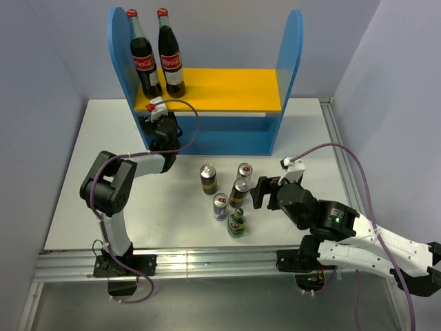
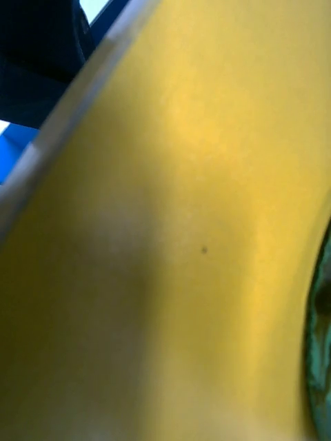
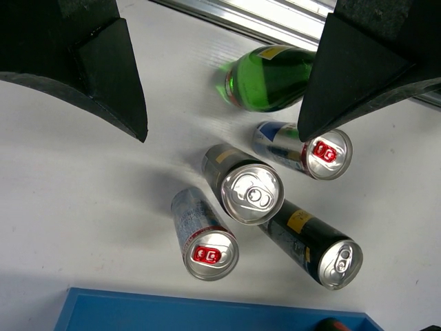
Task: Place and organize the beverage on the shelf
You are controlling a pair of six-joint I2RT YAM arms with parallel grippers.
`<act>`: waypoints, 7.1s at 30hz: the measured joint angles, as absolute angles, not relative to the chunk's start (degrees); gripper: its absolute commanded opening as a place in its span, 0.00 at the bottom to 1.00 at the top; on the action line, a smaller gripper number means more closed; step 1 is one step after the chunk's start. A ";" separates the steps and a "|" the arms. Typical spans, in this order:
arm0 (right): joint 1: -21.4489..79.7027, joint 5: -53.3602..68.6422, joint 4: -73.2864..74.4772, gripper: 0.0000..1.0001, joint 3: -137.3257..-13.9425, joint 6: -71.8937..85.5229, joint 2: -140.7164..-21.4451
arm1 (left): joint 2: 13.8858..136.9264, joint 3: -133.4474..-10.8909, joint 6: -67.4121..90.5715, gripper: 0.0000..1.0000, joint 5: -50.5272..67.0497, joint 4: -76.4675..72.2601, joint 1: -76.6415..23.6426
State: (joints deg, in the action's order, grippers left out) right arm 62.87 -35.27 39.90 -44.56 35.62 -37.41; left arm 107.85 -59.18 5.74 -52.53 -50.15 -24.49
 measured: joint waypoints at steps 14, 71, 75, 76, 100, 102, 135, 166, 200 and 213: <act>63.24 -35.68 39.94 0.96 -44.56 36.03 -37.76 | 105.47 -59.05 7.77 0.99 -49.19 -44.29 -24.45; 65.21 -41.15 42.35 0.97 -44.56 38.63 -39.70 | 63.26 -40.21 28.01 0.99 -35.83 4.21 -90.28; 65.58 -41.19 42.76 0.97 -44.56 39.00 -39.72 | 64.64 -39.13 29.80 0.99 -37.21 3.46 -94.26; 65.67 -41.21 42.87 0.97 -44.56 39.09 -39.72 | 64.79 -39.13 30.30 0.99 -37.87 3.05 -95.22; 66.63 -42.46 43.75 0.97 -44.56 39.66 -39.88 | 100.73 -48.27 42.70 0.99 -60.42 -12.03 -97.12; 66.65 -42.50 43.79 0.97 -44.56 39.79 -39.88 | 102.91 -49.36 42.72 0.99 -60.97 -13.10 -96.57; 68.27 -43.99 44.31 0.97 -44.56 40.75 -39.88 | 109.12 -56.42 57.47 0.00 -69.30 -2.24 -93.60; 69.63 -44.25 44.64 0.97 -44.56 41.06 -40.86 | 81.87 -52.82 93.06 0.00 -71.07 54.33 -90.61; 70.63 -44.60 44.53 0.98 -44.56 41.12 -43.03 | 88.40 -36.73 17.12 0.00 -33.10 -28.10 -34.39; 70.76 -44.84 44.60 0.98 -44.56 41.30 -44.27 | 96.51 -42.37 16.08 0.00 -30.00 -31.27 -30.04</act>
State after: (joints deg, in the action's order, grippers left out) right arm 70.76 -44.84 44.60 -44.56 41.30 -44.27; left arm 96.51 -42.37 16.08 -30.00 -31.27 -30.04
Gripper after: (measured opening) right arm 0.982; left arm 0.725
